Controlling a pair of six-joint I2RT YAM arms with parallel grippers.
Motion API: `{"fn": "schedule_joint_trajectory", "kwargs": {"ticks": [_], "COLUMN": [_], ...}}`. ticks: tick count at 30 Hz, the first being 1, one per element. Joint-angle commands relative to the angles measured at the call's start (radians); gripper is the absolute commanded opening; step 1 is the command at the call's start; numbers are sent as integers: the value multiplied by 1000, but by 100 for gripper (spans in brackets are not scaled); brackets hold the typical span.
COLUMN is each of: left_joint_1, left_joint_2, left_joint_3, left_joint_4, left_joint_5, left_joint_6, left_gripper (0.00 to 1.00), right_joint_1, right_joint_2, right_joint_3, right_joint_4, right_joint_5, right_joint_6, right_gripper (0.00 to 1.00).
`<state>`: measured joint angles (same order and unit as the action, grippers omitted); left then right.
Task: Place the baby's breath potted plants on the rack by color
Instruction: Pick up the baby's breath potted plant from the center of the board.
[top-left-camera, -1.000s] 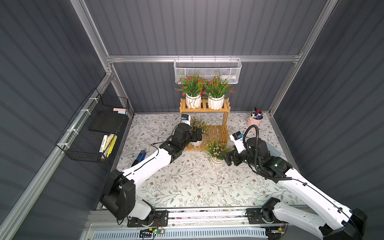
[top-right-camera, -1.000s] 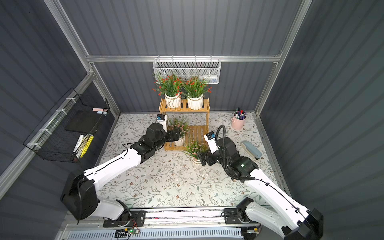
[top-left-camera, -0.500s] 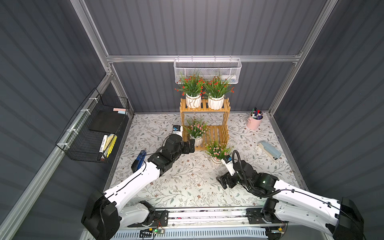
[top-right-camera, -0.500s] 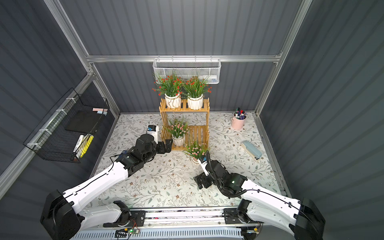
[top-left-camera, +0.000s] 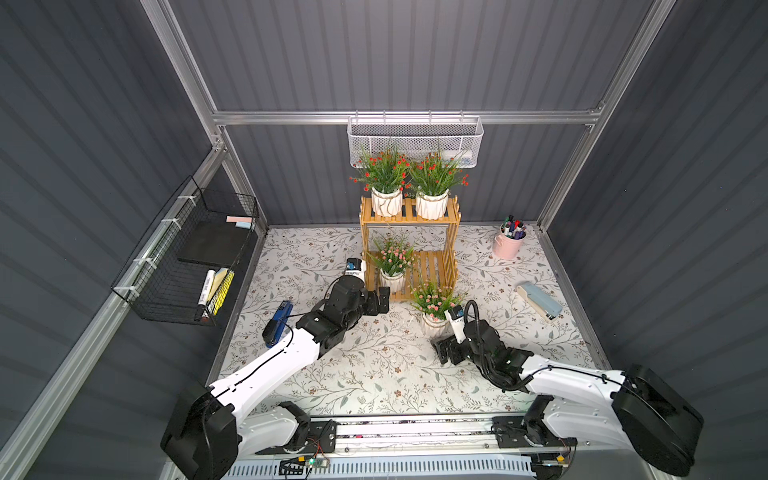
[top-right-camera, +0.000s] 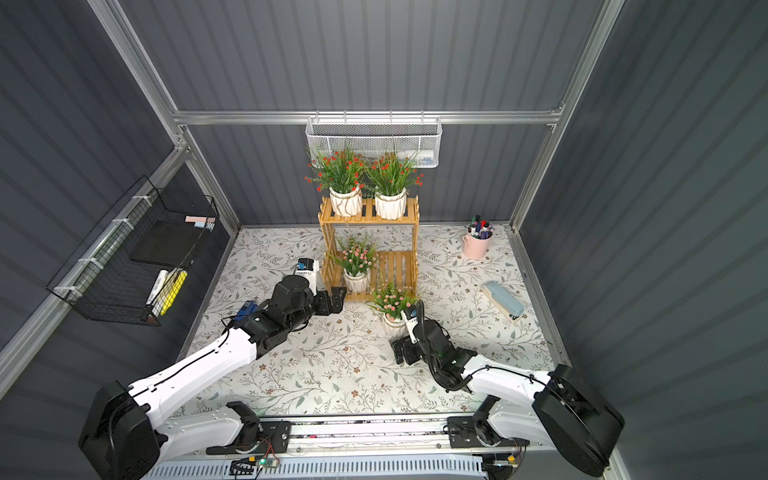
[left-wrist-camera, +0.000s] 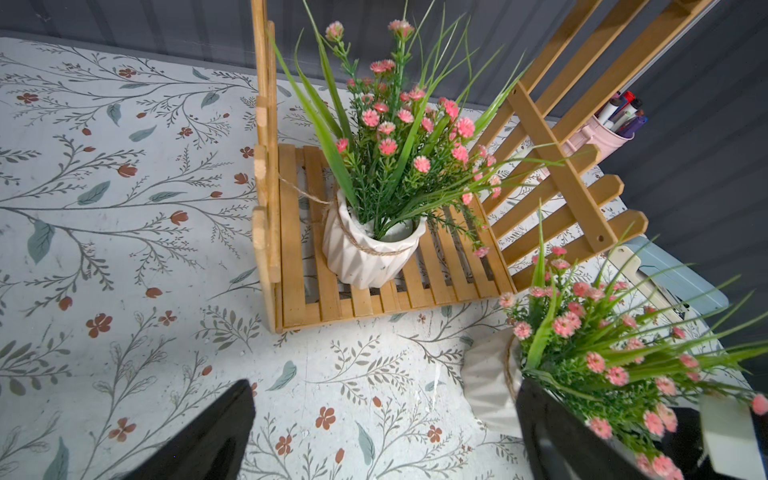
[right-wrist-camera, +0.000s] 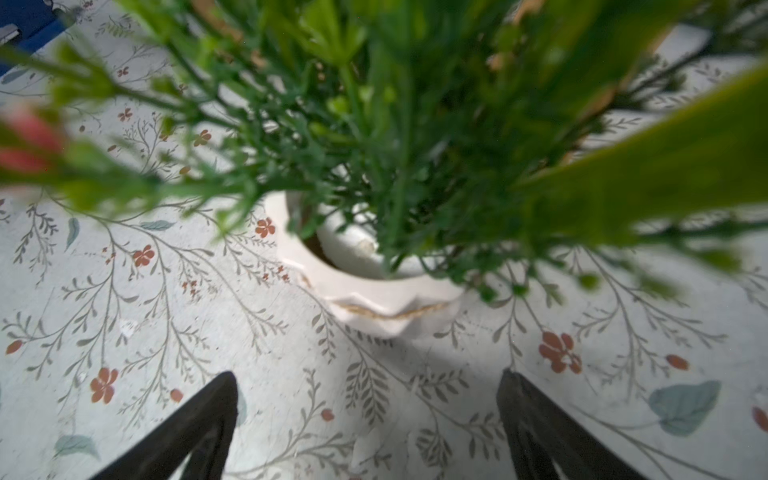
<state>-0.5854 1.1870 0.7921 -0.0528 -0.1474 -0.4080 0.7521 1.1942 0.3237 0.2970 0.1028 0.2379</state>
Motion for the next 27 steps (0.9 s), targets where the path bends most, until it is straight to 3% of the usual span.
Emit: {"fn": "schedule_joint_trajectory", "kwargs": {"ticks": [1, 4, 16, 27], "left_joint_1": [-1, -1, -1, -1], "left_joint_2": [-19, -21, -18, -50], "left_joint_3": [4, 12, 37, 38], "left_joint_4": [-4, -17, -76, -117], "left_joint_5": [-19, -28, -57, -79], "left_joint_6": [-12, -10, -12, -14], "left_gripper": [99, 99, 100, 99], "right_joint_1": [-30, -32, -56, -100], "right_joint_2": [71, 119, 246, 404], "right_joint_3": [18, 23, 7, 40], "right_joint_4": [137, 186, 400, 590], "right_joint_5": [-61, -98, -41, -94], "right_joint_6": [-62, -87, -128, -138], "right_gripper": [99, 99, 99, 99]}}
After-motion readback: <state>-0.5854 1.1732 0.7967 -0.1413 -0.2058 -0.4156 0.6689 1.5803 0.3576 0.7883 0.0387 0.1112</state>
